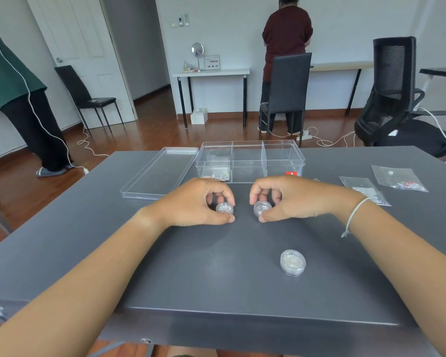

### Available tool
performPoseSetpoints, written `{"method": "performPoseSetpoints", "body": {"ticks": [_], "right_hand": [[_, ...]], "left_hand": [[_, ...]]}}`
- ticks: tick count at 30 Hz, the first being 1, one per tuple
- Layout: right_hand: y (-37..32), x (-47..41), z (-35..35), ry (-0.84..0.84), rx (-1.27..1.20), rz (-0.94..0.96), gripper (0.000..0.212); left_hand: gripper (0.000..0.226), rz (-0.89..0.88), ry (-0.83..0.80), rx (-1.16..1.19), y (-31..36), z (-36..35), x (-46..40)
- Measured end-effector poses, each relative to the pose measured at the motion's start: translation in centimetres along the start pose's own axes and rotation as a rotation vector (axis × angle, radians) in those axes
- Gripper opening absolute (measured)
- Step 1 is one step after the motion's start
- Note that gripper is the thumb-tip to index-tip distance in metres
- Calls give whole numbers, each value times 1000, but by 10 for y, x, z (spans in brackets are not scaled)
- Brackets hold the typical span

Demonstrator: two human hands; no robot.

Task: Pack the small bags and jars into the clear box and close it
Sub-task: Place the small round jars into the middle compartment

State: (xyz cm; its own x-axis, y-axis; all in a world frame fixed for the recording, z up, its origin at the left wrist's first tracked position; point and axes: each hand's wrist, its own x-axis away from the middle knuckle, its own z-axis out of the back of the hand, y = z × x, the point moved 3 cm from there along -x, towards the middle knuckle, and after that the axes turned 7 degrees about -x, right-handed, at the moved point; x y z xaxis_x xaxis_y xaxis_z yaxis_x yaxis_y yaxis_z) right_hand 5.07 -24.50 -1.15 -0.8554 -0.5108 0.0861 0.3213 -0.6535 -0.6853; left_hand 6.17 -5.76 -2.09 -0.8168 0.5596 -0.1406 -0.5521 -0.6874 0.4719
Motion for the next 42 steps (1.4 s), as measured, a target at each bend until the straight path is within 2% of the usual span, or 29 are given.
{"method": "performPoseSetpoints", "body": {"ticks": [4,10,16,19,24,33,42], "right_hand": [[-1,0,3,56,-33,30,20],[-2,-1,14,197,-120,107,20],[10,-5,34,555,-164,198,21],[18,-7,39,679,-200,201,22],[27,-9,42,762,-212,173,21],[27,-12,46,789,-177,195,21],[25,-13,45,774,-172,209,22]], "left_hand": [[21,5,24,19,-1,0,-1],[19,-36,160,91,1,6,-3],[23,-49,327,118,7,19,-19],[23,-41,375,84,13,28,-37],[22,27,269,-13,16,38,-80],[22,156,79,-236,0,38,-132],[21,175,0,-406,-5,28,-145]]}}
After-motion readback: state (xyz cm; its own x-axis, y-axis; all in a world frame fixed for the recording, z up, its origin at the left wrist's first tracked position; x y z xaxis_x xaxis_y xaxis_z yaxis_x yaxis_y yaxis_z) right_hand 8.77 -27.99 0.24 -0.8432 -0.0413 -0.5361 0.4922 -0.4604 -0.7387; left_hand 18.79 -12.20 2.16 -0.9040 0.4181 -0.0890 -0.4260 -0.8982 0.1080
